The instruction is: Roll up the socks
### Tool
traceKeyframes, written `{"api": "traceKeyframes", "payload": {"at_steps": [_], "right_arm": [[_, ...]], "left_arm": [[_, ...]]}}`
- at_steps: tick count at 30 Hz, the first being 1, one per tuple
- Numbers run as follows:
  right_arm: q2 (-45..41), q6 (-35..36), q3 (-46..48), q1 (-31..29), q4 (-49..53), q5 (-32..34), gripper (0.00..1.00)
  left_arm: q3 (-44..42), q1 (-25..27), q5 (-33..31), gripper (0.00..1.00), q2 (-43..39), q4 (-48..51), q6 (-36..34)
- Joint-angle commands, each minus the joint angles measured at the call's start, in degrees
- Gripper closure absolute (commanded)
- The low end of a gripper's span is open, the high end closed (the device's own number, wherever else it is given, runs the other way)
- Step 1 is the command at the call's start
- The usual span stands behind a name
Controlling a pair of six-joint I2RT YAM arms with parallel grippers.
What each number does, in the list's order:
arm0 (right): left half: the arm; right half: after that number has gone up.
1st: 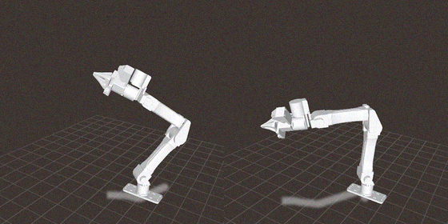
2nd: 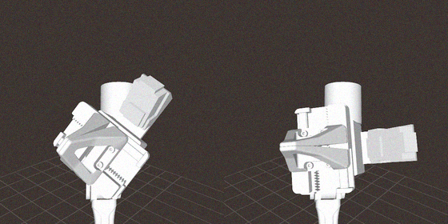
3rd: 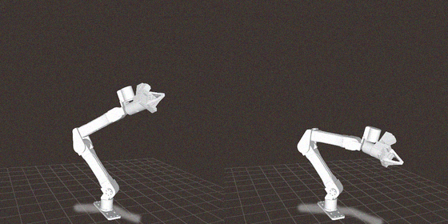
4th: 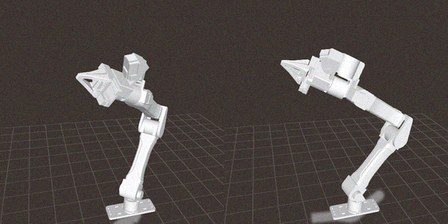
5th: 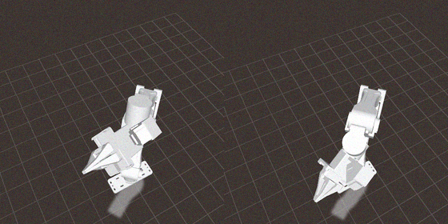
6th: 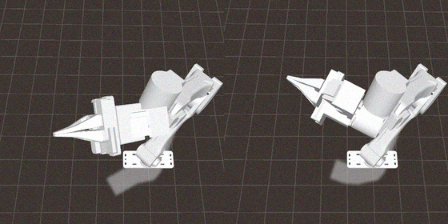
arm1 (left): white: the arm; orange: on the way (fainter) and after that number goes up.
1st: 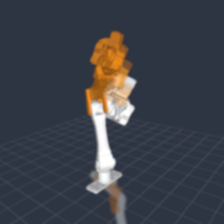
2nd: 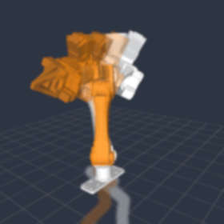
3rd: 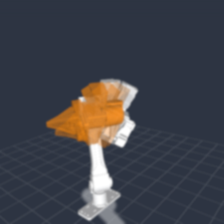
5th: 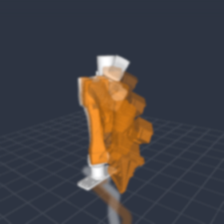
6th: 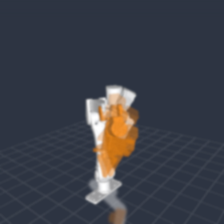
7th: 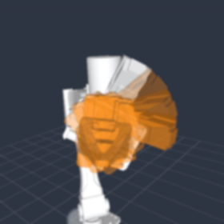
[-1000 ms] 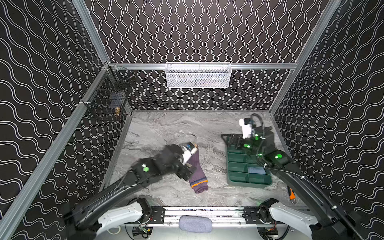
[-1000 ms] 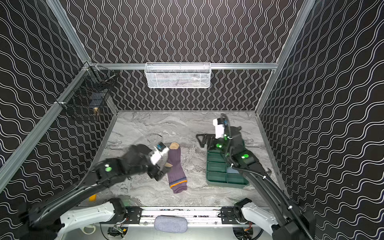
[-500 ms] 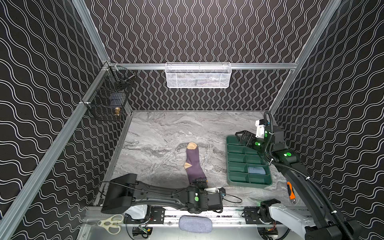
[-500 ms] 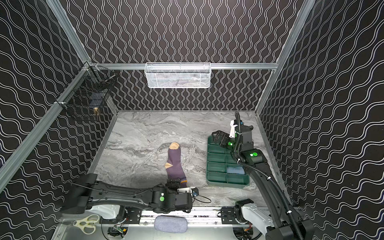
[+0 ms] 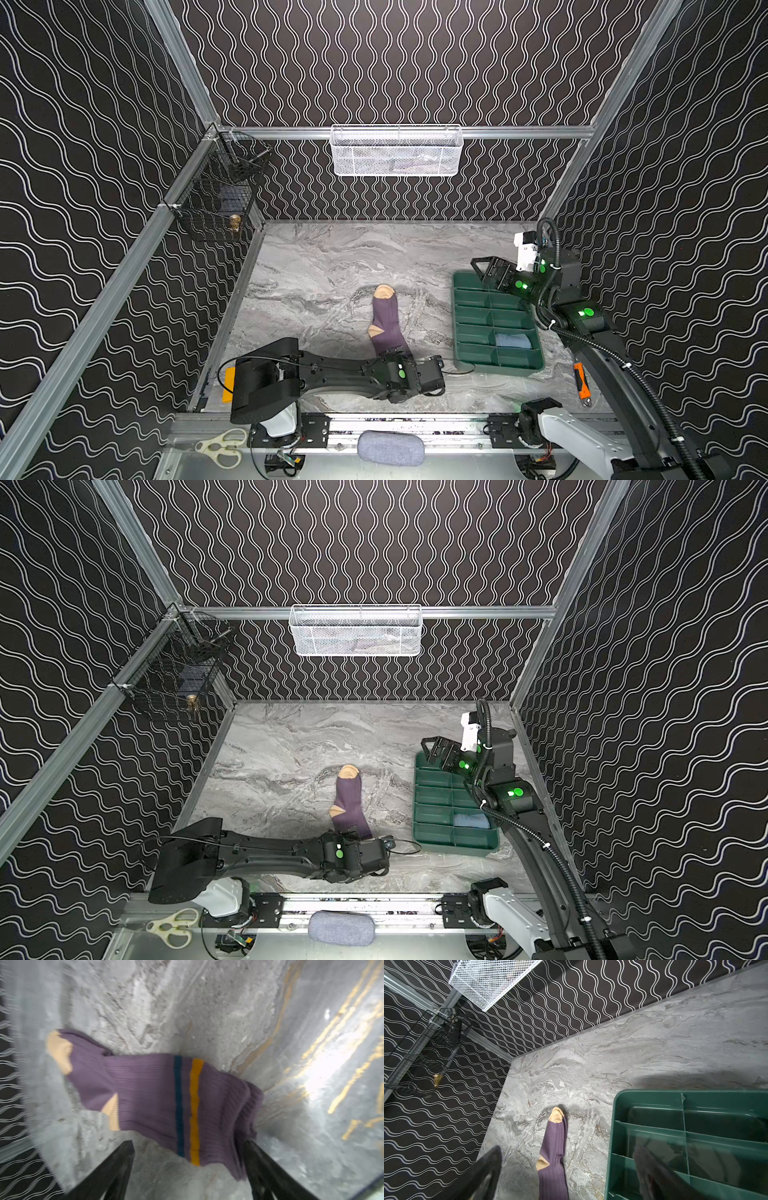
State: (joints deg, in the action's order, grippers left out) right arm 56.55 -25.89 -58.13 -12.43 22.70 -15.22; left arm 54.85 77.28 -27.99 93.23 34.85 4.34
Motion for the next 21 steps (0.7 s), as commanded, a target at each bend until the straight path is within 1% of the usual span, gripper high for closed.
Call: {"api": "traceKeyframes", "payload": {"at_steps": [1,5,9,11,13,16,17,21], "right_arm": [[-0.14,0.55,-0.23,0.02,-1.77,-1.19,0.00],[-0.80,0.37,0.53,0.09,-2.61,-1.96,0.00],[-0.95,0.66,0.43,0.08,-2.34,-1.89,0.00],[-1.01,0.93,0.12,0.05,-2.07,-1.75,0.00],[-1.07,1.15,-0.12,0.08,-1.98,-1.83,0.00],[-1.28,1.47,-0.23,0.12,-1.81,-1.83,0.00],[-1.32,1.46,-0.31,0.12,-1.70,-1.70,0.00],[-1.43,2.19,-0.42,0.12,-1.20,-0.71,0.00]], "left_arm": [[0.46,-1.99,8.02,0.11,1.21,-0.94,0.68],[1.46,-3.51,10.03,0.02,3.92,-0.40,0.50],[2.57,-4.79,8.05,0.01,6.82,0.78,1.55],[2.96,-5.28,6.56,0.05,7.83,1.16,2.08],[2.98,-5.30,6.27,0.14,8.20,1.03,2.06],[3.13,-5.31,7.08,0.33,8.16,1.23,1.90],[3.35,-5.34,7.69,0.41,8.07,1.50,1.69],[4.65,-5.38,11.56,0.61,8.04,2.68,-0.04]]}}
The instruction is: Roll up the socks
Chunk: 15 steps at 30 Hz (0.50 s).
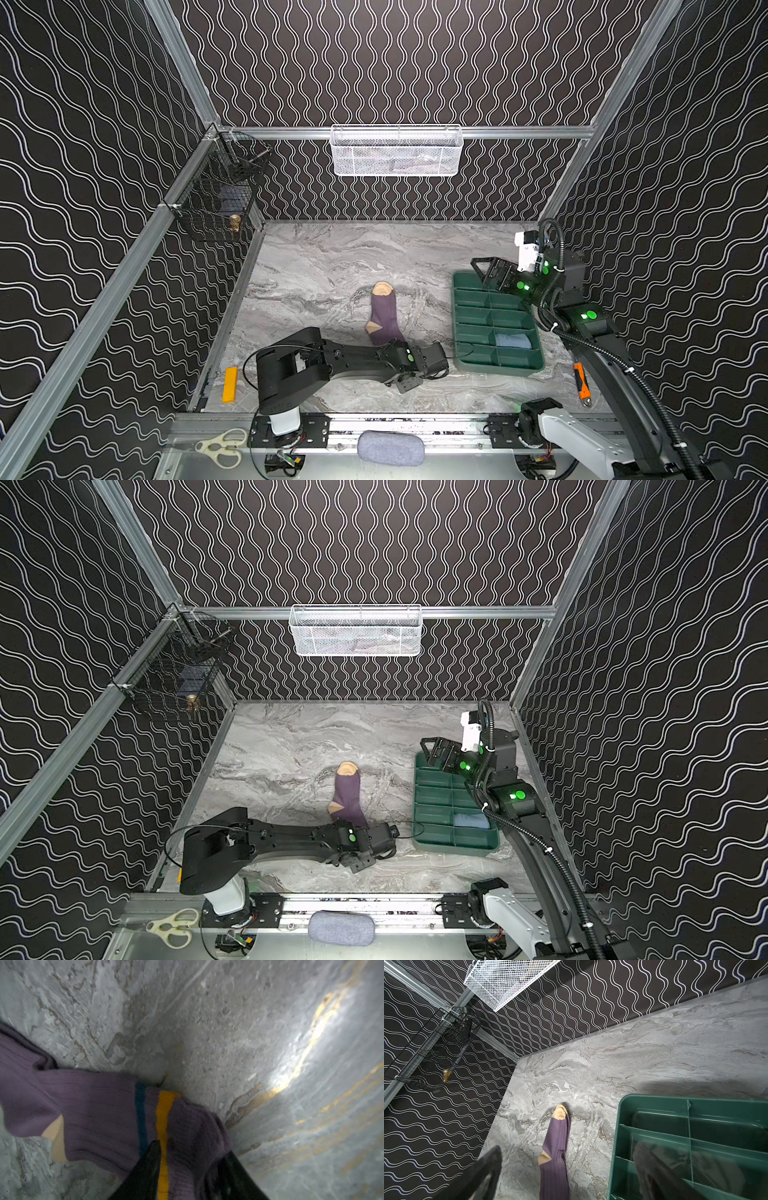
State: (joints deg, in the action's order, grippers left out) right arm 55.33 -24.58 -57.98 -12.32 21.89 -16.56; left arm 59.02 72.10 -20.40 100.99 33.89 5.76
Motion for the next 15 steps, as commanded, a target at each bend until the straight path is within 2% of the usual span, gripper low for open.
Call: {"api": "traceKeyframes", "payload": {"at_steps": [1,4,6,9,12,15], "right_arm": [[-0.43,1.03,-0.43,0.01,-0.38,1.32,0.00],[-1.90,2.05,0.40,0.01,-0.55,6.34,0.05],[-3.57,3.47,4.13,-0.01,-3.08,8.56,0.13],[-7.51,8.21,8.59,-0.18,-7.71,7.03,0.23],[-11.17,13.65,11.31,-0.59,-9.50,2.83,0.27],[-14.30,19.65,12.65,-1.88,-8.71,-2.18,0.29]], "left_arm": [[0.80,-0.33,6.14,0.64,0.22,3.90,-2.22],[1.75,-1.97,15.50,0.70,0.57,4.79,-4.22],[2.35,-4.16,22.64,0.70,1.28,5.30,-5.63],[3.96,-8.41,32.22,0.73,3.85,7.00,-8.62],[6.27,-11.33,34.46,0.82,7.95,10.00,-12.41],[7.41,-14.70,36.35,0.86,10.63,11.36,-14.96]]}}
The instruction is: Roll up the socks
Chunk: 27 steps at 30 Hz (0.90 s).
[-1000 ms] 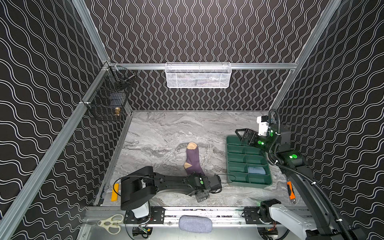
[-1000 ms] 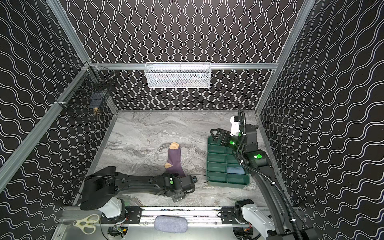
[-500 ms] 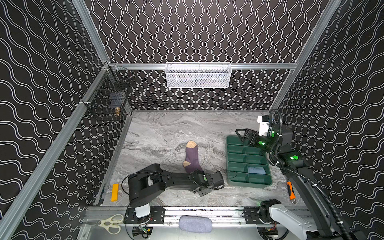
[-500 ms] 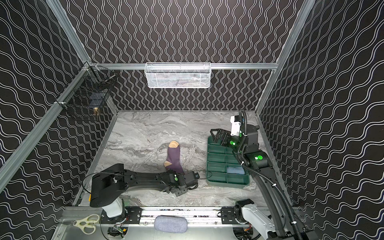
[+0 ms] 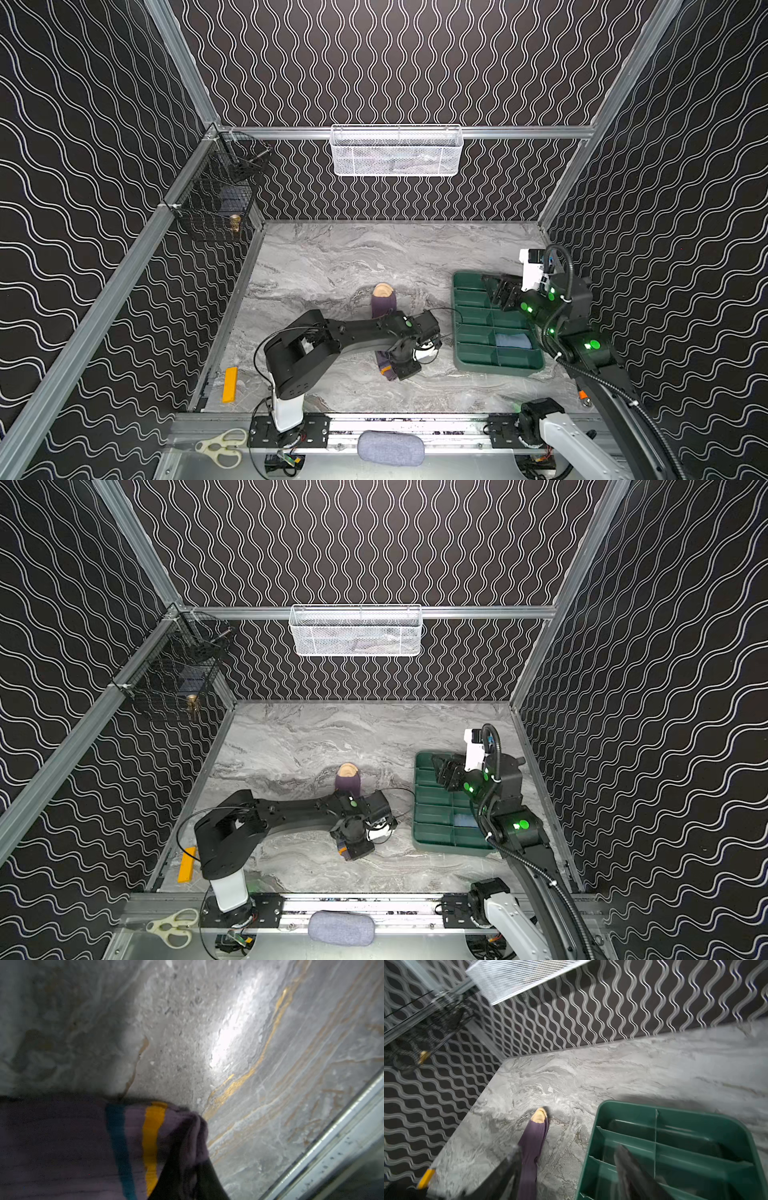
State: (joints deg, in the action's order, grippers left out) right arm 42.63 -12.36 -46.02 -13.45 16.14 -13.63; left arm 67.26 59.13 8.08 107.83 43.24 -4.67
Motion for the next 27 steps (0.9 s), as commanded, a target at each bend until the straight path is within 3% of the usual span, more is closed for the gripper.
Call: {"api": "traceKeyframes", "payload": {"at_steps": [1,6,9,14,20,27], "right_arm": [[-2.64,9.63,0.93,-1.34,-2.07,-7.23,0.30],[-4.91,26.11,1.23,-6.64,7.01,-20.78,0.39],[-6.30,33.15,4.84,-13.87,8.07,-22.17,0.38],[-4.46,38.39,13.93,-23.53,2.18,-13.59,0.44],[3.34,39.35,23.63,-37.57,-17.48,1.82,0.46],[17.28,44.70,25.66,-43.13,-28.71,7.08,0.45]], "left_arm": [[-0.79,-3.18,9.74,0.87,3.96,2.03,-5.37],[-0.92,-7.83,12.48,0.90,3.26,2.43,-8.38],[-1.33,-9.52,13.18,0.91,2.76,2.01,-9.28],[-2.05,-11.15,15.48,0.91,2.33,1.63,-11.06],[-2.98,-11.62,13.00,0.92,3.05,0.72,-12.36],[-3.63,-11.66,12.78,0.92,2.82,-0.08,-12.21]]}}
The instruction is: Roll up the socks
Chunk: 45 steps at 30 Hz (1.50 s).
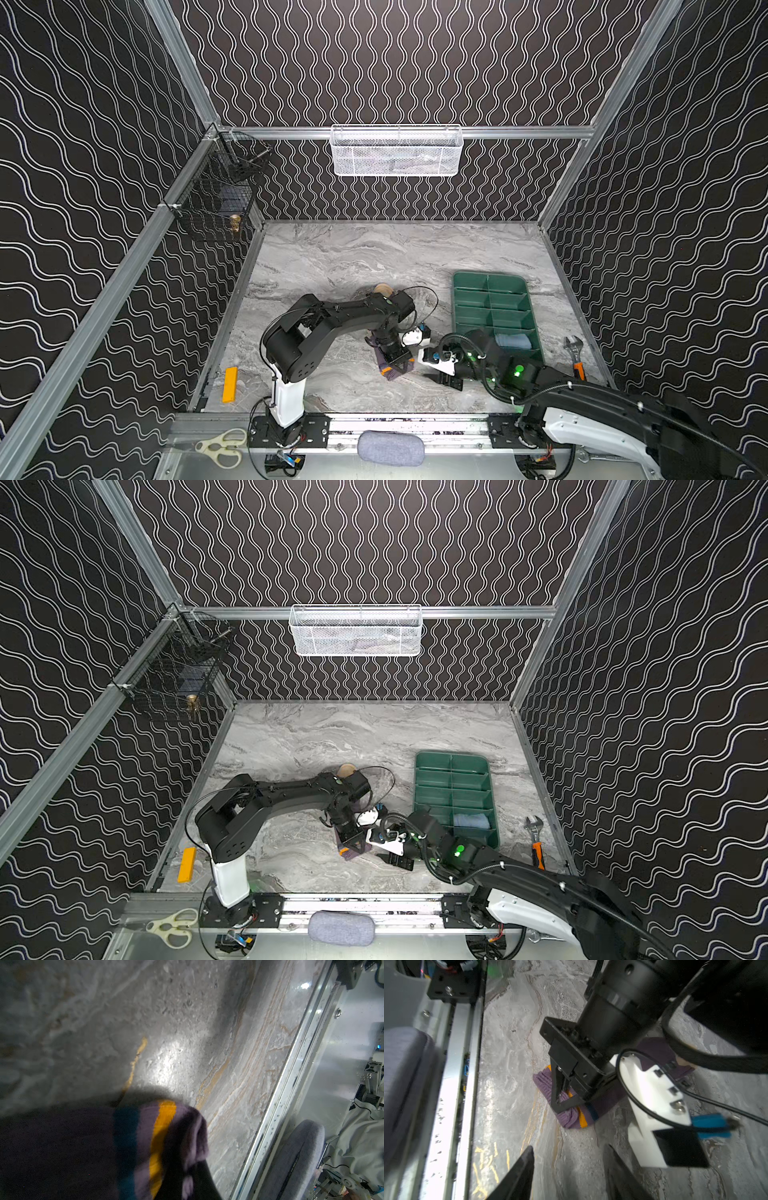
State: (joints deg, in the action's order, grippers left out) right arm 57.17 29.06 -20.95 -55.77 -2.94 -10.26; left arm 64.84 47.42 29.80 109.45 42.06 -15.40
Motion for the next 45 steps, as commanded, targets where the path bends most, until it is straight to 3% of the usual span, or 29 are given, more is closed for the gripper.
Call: {"api": "traceKeyframes", "payload": {"at_steps": [1,10,15,21,26,30,34,41,45], "right_arm": [[4.05,3.24,0.85,-0.90,-11.57,3.75,0.45],[14.92,4.49,-2.02,-2.40,-17.25,5.78,0.47],[18.12,7.96,-4.45,-3.54,-13.42,7.22,0.48],[12.95,10.08,-4.56,-4.59,-5.10,14.01,0.49],[3.41,6.58,-4.56,-4.68,-0.64,20.02,0.48],[-2.64,5.72,-3.81,-5.22,4.72,17.42,0.47],[-2.59,3.79,-2.45,-7.37,8.15,16.17,0.47],[2.29,-5.98,-6.51,-8.04,6.05,1.60,0.51],[4.52,-10.81,-6.77,-9.10,0.71,2.86,0.51]], "left_arm": [[-1.20,0.04,-8.88,0.92,1.30,1.15,-1.52],[-1.31,0.11,-7.62,0.92,1.07,1.03,-1.76],[-1.49,0.05,-8.36,0.92,0.34,0.82,-1.61],[-0.40,-0.05,-10.00,0.92,0.70,1.63,-0.06],[2.97,-0.57,-6.02,0.92,3.35,4.68,1.15],[4.79,-1.48,-3.48,0.93,3.83,5.89,1.42],[5.99,-2.95,-4.04,0.95,3.55,6.43,1.71],[3.55,-2.95,-5.13,0.97,-3.48,4.69,0.17],[1.49,-2.95,-10.82,0.94,-5.11,4.49,-0.82]]}}
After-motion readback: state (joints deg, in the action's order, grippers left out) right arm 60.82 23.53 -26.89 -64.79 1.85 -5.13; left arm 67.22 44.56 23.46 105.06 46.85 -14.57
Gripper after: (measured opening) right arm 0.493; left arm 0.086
